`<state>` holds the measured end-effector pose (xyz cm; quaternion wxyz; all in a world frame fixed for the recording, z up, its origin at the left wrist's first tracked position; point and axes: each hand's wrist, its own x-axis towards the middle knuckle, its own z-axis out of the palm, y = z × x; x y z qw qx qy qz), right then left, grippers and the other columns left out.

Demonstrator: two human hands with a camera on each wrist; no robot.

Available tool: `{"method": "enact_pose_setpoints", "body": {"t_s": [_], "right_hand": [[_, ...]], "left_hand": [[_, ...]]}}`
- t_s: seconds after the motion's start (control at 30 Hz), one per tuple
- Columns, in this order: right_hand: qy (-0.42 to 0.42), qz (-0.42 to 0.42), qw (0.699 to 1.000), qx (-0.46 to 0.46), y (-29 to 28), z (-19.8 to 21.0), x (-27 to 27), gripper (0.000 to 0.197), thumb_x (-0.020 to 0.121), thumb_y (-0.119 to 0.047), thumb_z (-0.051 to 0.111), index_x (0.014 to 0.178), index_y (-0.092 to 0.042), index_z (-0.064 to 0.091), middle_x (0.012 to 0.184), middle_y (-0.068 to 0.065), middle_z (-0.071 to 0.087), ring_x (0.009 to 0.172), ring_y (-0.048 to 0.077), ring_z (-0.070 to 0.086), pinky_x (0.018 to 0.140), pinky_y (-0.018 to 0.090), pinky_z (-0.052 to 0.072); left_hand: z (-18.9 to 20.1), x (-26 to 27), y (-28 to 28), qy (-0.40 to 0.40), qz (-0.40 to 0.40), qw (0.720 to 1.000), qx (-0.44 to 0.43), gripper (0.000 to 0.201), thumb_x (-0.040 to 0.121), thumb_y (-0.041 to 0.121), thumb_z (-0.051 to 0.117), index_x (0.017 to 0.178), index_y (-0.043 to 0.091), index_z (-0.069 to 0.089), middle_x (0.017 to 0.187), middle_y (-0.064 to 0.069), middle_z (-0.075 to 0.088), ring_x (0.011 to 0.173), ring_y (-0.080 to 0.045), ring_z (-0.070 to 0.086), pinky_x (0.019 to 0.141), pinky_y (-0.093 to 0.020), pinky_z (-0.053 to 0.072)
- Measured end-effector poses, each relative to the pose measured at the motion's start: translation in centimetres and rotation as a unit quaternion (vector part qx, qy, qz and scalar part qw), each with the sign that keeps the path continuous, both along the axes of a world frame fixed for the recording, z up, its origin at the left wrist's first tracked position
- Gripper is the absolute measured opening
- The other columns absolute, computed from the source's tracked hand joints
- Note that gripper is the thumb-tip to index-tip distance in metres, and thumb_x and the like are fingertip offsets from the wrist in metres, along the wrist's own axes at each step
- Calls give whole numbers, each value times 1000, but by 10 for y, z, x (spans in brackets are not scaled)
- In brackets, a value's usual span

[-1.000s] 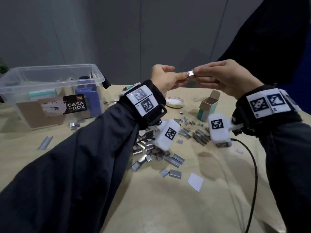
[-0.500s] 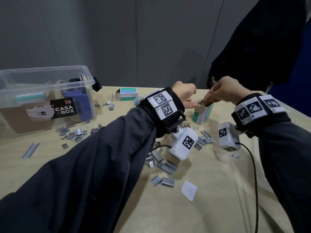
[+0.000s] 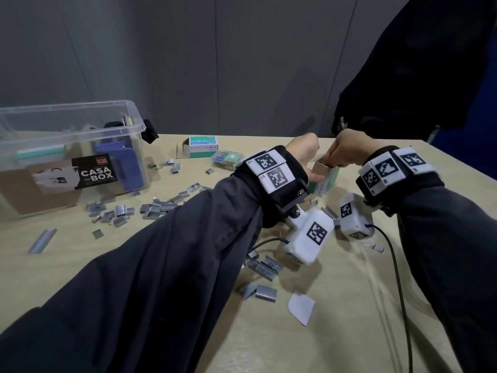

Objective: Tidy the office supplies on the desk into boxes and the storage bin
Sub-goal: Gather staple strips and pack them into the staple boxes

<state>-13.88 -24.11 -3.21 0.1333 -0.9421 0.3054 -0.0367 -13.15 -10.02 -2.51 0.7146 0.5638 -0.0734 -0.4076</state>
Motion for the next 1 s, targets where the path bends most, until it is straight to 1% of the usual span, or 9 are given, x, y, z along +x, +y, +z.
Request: {"method": "enact_pose_setpoints", "body": {"t_s": [0.07,0.13,0.3,0.4,0.5,0.6,0.7,0.83,1.0], "right_hand": [[4,-4,1000,-3,0,-2,2,26,80,-27,76,93,-5,77,73,6,68,81,22,65,88,38,56],[11,-10,1000,-13,0,-2,3,25,80,-29,76,92,-7,77,80,6,70,87,25,69,88,39,57],[18,-30,999,-35,1,-2,1,21,78,-29,77,86,-10,76,81,6,71,84,24,70,83,37,58],[18,-37,998,-39,4,3,-3,29,72,-33,82,90,-10,76,83,7,71,83,25,69,82,38,58],[-27,-49,995,-88,8,20,-14,43,63,-37,89,96,-13,74,93,9,70,87,30,67,82,45,58],[-31,-15,997,-76,19,37,-30,40,65,-38,88,87,-7,75,82,7,71,78,25,67,70,37,58],[107,40,993,-11,39,36,-44,25,74,-29,84,78,-5,78,65,-2,73,50,6,61,45,18,42],[235,69,969,-13,58,21,-43,28,80,-27,80,93,-4,75,84,6,77,86,23,73,75,29,53],[271,96,952,-103,69,3,-33,29,81,-26,79,97,-5,67,86,5,69,90,25,69,90,37,56]], "left_hand": [[-1,-2,-2,-13,-1,1000,4,19,98,0,26,80,3,32,106,-10,36,124,-45,47,99,-53,41],[-1,-2,-3,-12,-3,1000,8,16,98,0,26,84,2,33,121,-12,36,124,-46,48,102,-55,40],[-6,2,-5,-25,-4,999,31,39,98,6,29,136,8,31,153,-17,22,102,-45,57,88,-49,48],[-6,8,9,-46,-31,996,70,45,99,15,36,143,7,28,140,-24,34,98,-43,58,82,-42,50],[-3,19,29,-133,-82,979,132,29,99,18,41,125,5,46,121,-24,51,81,-31,61,74,-36,53],[-4,34,44,-263,-125,935,202,22,98,13,46,114,2,56,104,-16,66,80,-24,62,68,-32,54],[-6,47,56,-393,-183,855,285,21,97,18,54,107,2,64,99,-11,72,80,-22,67,65,-28,57],[-5,58,73,-452,-198,806,326,20,94,18,62,104,2,67,92,-8,74,80,-20,71,68,-31,59],[-9,49,81,-564,-252,728,296,14,88,7,64,97,13,73,82,-1,71,72,-12,67,61,-23,56]]}}
